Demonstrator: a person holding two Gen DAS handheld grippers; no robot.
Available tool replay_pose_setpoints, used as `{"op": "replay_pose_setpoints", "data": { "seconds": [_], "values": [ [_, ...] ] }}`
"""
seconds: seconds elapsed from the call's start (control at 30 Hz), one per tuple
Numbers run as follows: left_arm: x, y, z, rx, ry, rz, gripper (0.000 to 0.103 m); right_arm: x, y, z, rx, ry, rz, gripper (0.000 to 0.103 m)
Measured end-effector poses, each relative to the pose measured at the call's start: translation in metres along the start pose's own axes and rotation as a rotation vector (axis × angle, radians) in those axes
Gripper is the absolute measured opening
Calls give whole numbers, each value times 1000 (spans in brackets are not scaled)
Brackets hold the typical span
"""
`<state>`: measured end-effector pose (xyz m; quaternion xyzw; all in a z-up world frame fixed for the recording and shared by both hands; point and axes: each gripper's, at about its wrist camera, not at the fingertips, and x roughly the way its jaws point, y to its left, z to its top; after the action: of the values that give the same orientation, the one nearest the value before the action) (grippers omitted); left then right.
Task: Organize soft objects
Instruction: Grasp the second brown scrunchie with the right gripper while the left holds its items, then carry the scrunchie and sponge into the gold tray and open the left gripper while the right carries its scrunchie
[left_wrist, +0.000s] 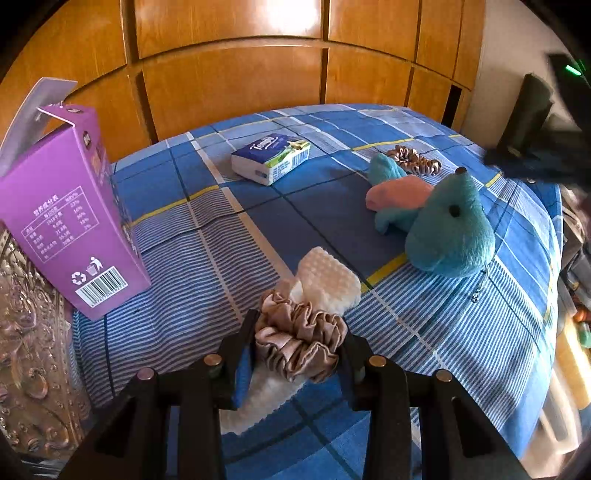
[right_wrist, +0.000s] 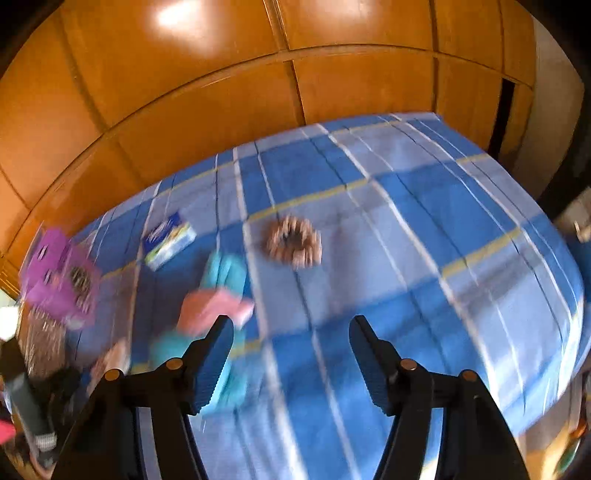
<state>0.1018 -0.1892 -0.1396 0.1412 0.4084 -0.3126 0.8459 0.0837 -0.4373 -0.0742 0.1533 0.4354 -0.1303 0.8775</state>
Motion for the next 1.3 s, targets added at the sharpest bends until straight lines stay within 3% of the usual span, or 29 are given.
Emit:
{"op": "replay_pose_setpoints", "data": {
  "seconds": [0.23,0.47,0.5,0.53,0.57,0.63,0.83,0.93,1.13,1.3],
  "values": [
    [0,1,-1,-11,-10,-5,38,71,16,58,-198,89,-74,66],
    [0,2,-1,-18,-17,-5,38,123,23,67,-293,237,-110,66],
    [0,2,-1,-18,-19,-5,39,127,22,66,-283,253,-120,62],
    [1,1,-1,-16,-20,-3,39,124,20,65,-257,231,-92,34],
    [1,1,-1,-14,-20,0,39,122,19,64,-248,216,-94,21],
    [0,0,-1,-9,-20,3,39,117,16,59,-236,215,-116,15],
    [4,0,12,-12,44,-2,36,91,1,23,-145,208,-69,17],
    [3,-1,33,-49,73,-35,35,79,-3,5,-133,185,-52,18],
    [-16,-18,108,-15,7,-40,36,71,-4,-2,-117,155,-44,18],
    [-24,11,182,-97,-7,0,36,67,-1,-9,-151,98,-62,18]
  ]
}}
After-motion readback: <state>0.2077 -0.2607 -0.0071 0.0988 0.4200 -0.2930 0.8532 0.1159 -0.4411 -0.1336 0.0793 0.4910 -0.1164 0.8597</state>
